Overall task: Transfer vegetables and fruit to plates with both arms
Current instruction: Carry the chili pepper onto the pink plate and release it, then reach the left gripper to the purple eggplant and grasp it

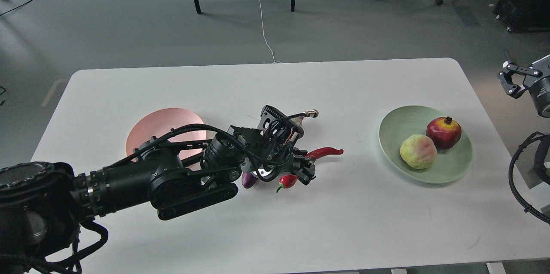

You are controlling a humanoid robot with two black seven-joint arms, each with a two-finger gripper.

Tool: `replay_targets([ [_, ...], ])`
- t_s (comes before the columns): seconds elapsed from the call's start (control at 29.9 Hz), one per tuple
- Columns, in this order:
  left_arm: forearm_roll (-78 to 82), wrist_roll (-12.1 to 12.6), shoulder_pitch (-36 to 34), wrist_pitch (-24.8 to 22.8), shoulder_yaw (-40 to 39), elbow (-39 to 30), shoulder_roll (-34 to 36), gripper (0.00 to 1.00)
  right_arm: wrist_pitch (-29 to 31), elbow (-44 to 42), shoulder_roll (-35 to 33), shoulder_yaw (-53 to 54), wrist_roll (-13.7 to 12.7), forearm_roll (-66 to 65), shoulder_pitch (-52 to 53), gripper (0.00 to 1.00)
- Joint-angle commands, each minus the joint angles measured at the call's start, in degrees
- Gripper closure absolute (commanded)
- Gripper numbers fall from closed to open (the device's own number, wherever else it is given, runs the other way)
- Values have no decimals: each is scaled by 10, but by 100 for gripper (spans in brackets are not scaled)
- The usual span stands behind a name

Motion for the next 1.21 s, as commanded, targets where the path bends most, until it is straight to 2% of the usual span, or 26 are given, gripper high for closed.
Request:
replay_targets([
  [0.0,-39,23,-12,0,-23,-68,59,84,0,-1,0,0,0,-1,0,2],
  [0.2,-45,13,-5,0,-62,-102,190,83,0,-1,0,0,0,-3,4,2],
  [0.37,-75,-34,2,0,-65,-97,277,84,-1,-1,1,-1,0,-3,5,2],
  [0.44,-76,-44,7,0,-61,-92,304,83,-1,-1,1,-2,0,-3,4,2],
  [0.64,-75,-62,52,0,-65,-35,337,82,-1,-3,2,-3,0,-3,4,2],
  [0.77,-71,-64,81,9,-65,8,336,76,-1,-3,3,-3,0,-4,5,2],
  [0.9,-70,-63,91,44,-61,34,333,64,-1,-3,4,-4,0,-4,5,2],
  [1.04,-73,-60,91,47,-65,42,329,32,-1,-3,2,-4,0,-4,5,2],
  [1.1,-75,-59,90,47,-66,42,327,26,-1,-3,2,-4,0,-4,5,2],
  [1.17,-76,-59,89,47,-67,41,325,23,-1,-3,2,-4,0,-4,5,2],
])
